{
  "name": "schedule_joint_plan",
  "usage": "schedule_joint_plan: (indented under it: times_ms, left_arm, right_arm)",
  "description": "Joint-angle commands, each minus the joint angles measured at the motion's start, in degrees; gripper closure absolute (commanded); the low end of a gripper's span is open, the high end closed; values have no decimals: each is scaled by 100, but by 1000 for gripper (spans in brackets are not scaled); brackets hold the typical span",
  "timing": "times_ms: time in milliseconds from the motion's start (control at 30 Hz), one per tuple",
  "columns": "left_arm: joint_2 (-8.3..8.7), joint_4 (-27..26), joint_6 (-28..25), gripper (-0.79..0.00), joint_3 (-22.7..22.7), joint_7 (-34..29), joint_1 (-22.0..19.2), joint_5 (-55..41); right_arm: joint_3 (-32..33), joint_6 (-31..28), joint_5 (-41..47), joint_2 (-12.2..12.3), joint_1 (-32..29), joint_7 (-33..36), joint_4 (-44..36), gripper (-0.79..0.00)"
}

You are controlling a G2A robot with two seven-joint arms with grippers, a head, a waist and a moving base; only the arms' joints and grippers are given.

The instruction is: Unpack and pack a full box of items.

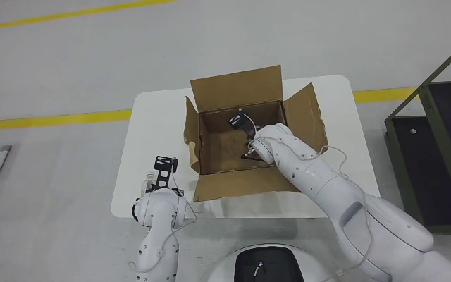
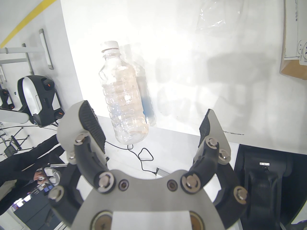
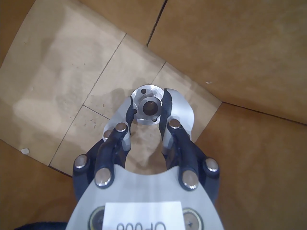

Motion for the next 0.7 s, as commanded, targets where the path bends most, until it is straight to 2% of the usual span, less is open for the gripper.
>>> schedule_joint_plan:
  times_ms: [0, 133, 400, 667]
  left_arm:
    - [0, 0, 0, -785, 0, 0, 0, 0]
    - [0, 0, 0, -785, 0, 0, 0, 0]
    - [0, 0, 0, -785, 0, 0, 0, 0]
    - [0, 0, 0, -785, 0, 0, 0, 0]
  right_arm:
    - [-4, -11, -22, -24, 5, -28, 61, -317]
    - [-4, -29, -43, -72, 12, -63, 182, -339]
    - [3, -67, -60, -163, 2, -103, 387, -317]
    - [54, -231, 5, -237, 35, -93, 416, -222]
